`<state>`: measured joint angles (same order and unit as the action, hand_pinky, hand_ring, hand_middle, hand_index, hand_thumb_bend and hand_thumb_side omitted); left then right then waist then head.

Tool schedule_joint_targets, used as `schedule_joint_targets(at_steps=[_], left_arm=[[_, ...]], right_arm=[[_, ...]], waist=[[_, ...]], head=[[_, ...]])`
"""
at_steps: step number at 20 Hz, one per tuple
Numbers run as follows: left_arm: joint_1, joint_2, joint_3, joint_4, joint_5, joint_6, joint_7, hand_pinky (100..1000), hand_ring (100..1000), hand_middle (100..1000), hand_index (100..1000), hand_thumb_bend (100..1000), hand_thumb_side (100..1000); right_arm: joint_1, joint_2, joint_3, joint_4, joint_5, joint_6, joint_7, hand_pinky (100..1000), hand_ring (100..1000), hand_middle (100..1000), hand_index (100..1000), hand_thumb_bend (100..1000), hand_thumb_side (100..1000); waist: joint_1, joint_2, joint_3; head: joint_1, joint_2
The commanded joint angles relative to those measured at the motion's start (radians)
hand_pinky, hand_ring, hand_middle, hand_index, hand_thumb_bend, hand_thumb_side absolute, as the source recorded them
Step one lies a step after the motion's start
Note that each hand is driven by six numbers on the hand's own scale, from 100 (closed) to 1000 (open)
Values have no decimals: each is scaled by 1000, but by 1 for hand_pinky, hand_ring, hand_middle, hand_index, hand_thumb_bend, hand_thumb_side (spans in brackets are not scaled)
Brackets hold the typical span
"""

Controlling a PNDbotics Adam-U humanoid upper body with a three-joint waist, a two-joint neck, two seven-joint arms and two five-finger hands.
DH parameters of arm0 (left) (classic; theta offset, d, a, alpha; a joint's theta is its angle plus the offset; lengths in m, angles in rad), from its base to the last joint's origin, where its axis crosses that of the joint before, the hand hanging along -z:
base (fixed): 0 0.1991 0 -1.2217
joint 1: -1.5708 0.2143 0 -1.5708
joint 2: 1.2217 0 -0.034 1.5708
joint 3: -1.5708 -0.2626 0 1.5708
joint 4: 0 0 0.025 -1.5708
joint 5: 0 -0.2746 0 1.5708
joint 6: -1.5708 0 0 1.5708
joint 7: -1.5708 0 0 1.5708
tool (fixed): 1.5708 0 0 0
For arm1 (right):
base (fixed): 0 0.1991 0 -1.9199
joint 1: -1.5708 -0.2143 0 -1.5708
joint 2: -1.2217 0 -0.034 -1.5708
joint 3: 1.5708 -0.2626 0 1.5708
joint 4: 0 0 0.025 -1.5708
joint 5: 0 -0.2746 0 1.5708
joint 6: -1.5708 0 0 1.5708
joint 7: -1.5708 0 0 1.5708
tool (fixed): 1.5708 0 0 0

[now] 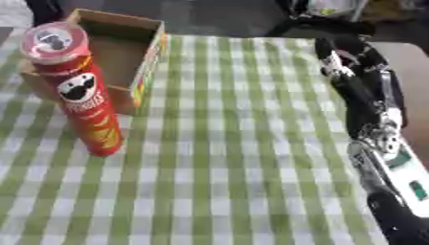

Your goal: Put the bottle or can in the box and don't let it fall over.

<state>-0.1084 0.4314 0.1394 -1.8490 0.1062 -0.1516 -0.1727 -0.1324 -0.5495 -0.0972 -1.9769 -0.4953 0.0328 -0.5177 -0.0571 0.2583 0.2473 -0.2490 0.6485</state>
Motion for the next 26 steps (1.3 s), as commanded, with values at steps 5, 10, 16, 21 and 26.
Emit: schedule_joint_targets(at_steps=[5,10,16,21,26], left_arm=[[-8,29,-1,-17,16,-5,-15,1000,1000,929,946,509,334],[-13,43,-14,-19,30,-14,-44,1000,1000,912,933,513,353],[-32,74,-38,-3,29,-22,-76,1000,1000,903,924,523,364],[-53,97,-64,10,37,-26,-104,1000,1000,896,919,517,389],[-71,106,-91,13,69,-28,-123,1000,1000,888,916,496,433]], right_arm=[[-10,-17,-3,-23,-4,-2,1,720,768,759,735,544,337],[-11,-15,-1,-23,-5,-1,2,720,768,759,734,544,334],[-14,-14,2,-23,-6,1,3,720,767,758,734,540,331],[-19,-11,4,-23,-7,3,4,720,767,758,734,536,331],[-24,-8,8,-23,-10,7,5,719,766,757,733,532,326]], waist=[[3,-12,-1],[3,-8,-2],[5,-3,-6],[6,2,-11],[7,7,-14]], head=[[0,-7],[2,-5],[12,-9],[18,-15],[22,-19]])
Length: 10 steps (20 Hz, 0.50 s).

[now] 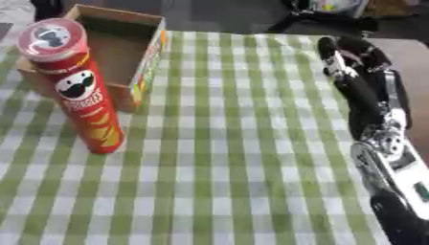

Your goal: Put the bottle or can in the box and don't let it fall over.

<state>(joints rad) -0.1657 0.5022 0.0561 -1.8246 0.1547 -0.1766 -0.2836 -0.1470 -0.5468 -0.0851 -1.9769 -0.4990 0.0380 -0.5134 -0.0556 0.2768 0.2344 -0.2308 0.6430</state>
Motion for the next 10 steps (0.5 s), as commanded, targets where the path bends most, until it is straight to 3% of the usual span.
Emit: schedule_joint_targets(at_steps=[1,10], left_arm=[[-17,37,-14,-15,29,-4,-21,1000,1000,890,917,494,436],[-56,51,-55,-9,47,13,-72,1000,1000,903,925,483,439]], right_arm=[[-10,-10,-3,-23,-6,3,1,719,766,757,733,532,326],[-15,-7,2,-23,-9,6,4,719,765,757,733,533,323]], waist=[[6,-11,-2],[4,-10,-4]], head=[[4,-14],[12,-17]])
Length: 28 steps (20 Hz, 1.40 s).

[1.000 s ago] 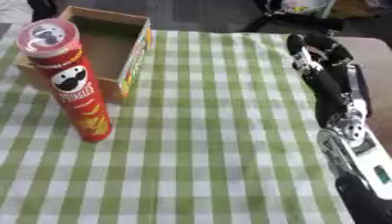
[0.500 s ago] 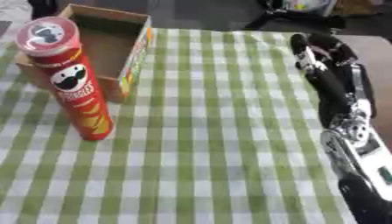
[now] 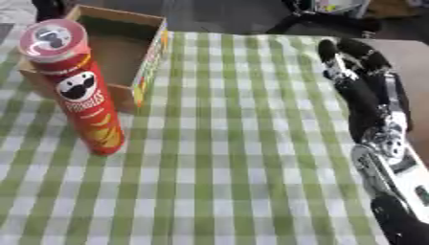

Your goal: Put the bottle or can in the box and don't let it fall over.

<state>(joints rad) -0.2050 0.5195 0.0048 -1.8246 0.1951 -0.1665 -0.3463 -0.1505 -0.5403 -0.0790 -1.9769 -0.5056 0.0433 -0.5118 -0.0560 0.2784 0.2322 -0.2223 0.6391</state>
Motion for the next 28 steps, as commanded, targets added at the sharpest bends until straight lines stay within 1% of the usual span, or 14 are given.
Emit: schedule_joint_targets(at_steps=[1,9,11,16,28], left_arm=[[-22,34,-7,-8,7,4,-11,1000,1000,903,925,484,437],[-59,35,-30,8,4,16,-16,1000,1000,890,918,486,461],[-68,35,-37,13,0,16,-17,1000,1000,887,918,485,496],[-83,33,-51,24,-13,14,-21,1000,1000,889,928,483,518],[-128,29,-73,46,-34,19,-35,1000,1000,899,933,482,494]], right_arm=[[-12,-13,-4,-23,-3,0,3,719,765,757,733,534,322],[-16,-11,-1,-23,-4,2,6,720,766,757,733,531,322],[-17,-10,0,-23,-5,2,6,720,765,757,733,531,321],[-18,-8,2,-23,-5,4,8,720,766,757,733,531,318],[-22,-6,8,-23,-6,6,15,721,766,757,733,532,314]], waist=[[4,-11,-2],[5,-9,-5],[5,-8,-6],[5,-5,-8],[5,-1,-12]], head=[[5,-14],[5,-16],[6,-18],[9,-19],[14,-23]])
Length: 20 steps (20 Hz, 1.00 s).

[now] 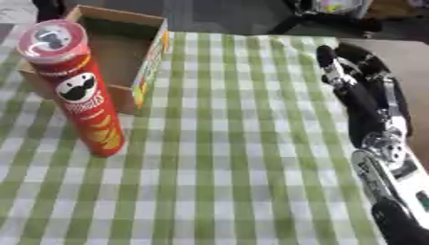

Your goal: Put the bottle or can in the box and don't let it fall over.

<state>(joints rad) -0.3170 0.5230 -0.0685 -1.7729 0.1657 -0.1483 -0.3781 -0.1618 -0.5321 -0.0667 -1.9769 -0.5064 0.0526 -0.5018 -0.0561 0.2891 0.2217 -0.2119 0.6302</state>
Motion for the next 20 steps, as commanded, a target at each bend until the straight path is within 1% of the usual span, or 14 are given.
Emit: schedule_joint_targets(at_steps=[1,9,20], left_arm=[[-20,24,-3,-5,0,-1,-5,1000,1000,900,934,481,500],[-59,17,-21,10,14,7,-20,1000,1000,892,925,482,490],[-113,-4,-46,53,11,26,-21,1000,1000,898,925,476,507]], right_arm=[[-11,-14,-4,-23,-6,-2,5,721,766,757,733,532,313],[-15,-12,-2,-23,-7,-1,8,721,766,757,733,532,313],[-20,-8,3,-23,-9,2,11,722,766,758,733,529,311]], waist=[[5,-12,-2],[5,-9,-8],[7,-3,-14]], head=[[5,-15],[11,-19],[23,-27]])
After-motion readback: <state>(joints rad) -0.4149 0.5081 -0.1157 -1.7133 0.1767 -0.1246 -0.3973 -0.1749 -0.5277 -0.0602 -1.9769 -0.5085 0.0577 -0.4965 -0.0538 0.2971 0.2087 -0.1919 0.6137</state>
